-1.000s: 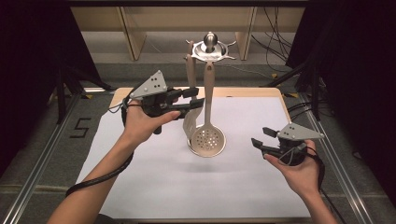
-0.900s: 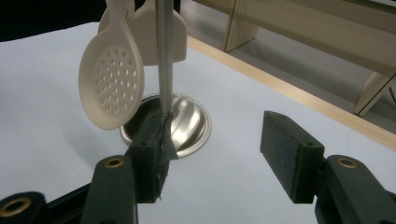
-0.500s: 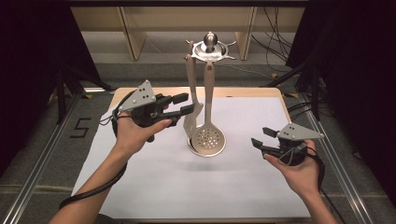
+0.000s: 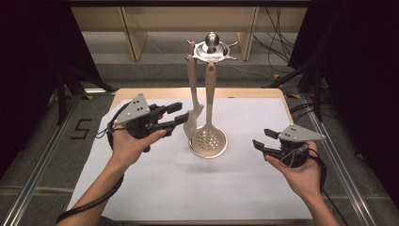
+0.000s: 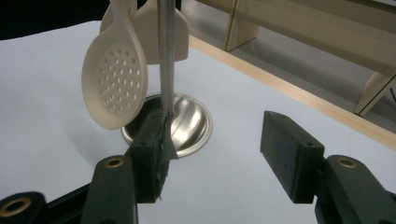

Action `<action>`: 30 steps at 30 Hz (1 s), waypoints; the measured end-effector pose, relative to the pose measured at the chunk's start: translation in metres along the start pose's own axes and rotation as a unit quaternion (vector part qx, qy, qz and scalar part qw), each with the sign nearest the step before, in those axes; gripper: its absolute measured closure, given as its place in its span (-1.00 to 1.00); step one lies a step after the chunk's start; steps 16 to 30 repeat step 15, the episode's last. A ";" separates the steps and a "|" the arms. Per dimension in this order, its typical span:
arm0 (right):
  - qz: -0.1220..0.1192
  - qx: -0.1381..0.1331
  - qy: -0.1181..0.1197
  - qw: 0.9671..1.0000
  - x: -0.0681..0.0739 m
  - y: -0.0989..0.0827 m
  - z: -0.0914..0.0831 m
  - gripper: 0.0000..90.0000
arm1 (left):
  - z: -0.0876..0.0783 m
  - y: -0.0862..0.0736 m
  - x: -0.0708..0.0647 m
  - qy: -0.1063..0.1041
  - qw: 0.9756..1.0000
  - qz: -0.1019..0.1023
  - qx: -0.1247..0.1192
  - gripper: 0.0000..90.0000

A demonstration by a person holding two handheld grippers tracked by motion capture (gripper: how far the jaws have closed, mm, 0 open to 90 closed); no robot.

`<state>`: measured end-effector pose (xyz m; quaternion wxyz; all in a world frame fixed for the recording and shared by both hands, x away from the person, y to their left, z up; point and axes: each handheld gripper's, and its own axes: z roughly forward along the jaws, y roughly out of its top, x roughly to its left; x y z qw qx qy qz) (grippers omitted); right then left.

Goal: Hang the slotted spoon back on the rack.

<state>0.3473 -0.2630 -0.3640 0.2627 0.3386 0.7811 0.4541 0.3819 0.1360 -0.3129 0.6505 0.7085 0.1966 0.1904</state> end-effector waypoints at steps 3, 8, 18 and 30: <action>0.011 0.006 0.003 1.000 0.002 0.000 -0.001 -0.02 | -0.002 -0.003 0.001 0.006 1.000 -0.004 0.003 0.24; 0.003 0.009 0.008 1.000 -0.001 0.000 -0.001 -0.02 | -0.004 -0.006 0.003 0.014 1.000 -0.008 0.002 0.24; 0.000 0.001 0.003 1.000 -0.001 -0.002 0.001 -0.02 | -0.003 -0.010 0.005 0.012 1.000 -0.024 0.005 0.24; 0.000 0.001 0.003 1.000 -0.001 -0.002 0.001 -0.02 | -0.003 -0.010 0.005 0.012 1.000 -0.024 0.005 0.24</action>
